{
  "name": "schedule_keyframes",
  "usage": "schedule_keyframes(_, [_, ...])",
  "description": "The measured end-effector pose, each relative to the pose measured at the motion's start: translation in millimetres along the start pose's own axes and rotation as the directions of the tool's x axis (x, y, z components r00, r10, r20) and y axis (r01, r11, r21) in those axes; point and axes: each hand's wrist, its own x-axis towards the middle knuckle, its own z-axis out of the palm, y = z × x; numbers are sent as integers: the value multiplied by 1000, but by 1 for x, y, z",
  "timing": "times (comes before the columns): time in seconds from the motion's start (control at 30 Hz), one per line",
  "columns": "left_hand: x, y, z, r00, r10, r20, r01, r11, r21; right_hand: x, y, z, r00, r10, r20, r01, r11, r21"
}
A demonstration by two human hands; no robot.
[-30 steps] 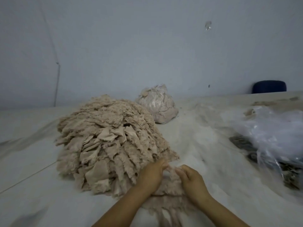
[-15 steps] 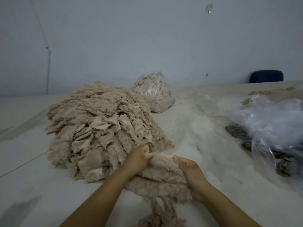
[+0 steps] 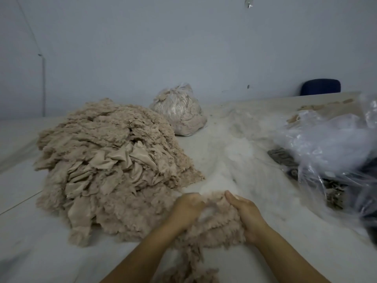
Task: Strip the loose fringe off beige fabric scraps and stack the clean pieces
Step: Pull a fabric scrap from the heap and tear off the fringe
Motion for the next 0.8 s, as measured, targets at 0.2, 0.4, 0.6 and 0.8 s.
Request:
schedule_keyframes(0.2, [28,21,-43,982,21,-185,-46,990,-132,4,-16,-3,987,-125,100,159,808,-568])
schedule_keyframes(0.4, [20,40,-88,915,22,403,-124,966,229,21,-42,-10,835,-546,-70,414,707,-573])
schedule_keyframes(0.6, [15,-13,-89,935,-12,355,-228,748,623,22,-24,-37,856,-516,-38,318,583,-748])
schedule_keyframes(0.8, [28,24,-114,958,249,144,-272,619,737,32,-44,-35,709,-665,-235,351,622,-700])
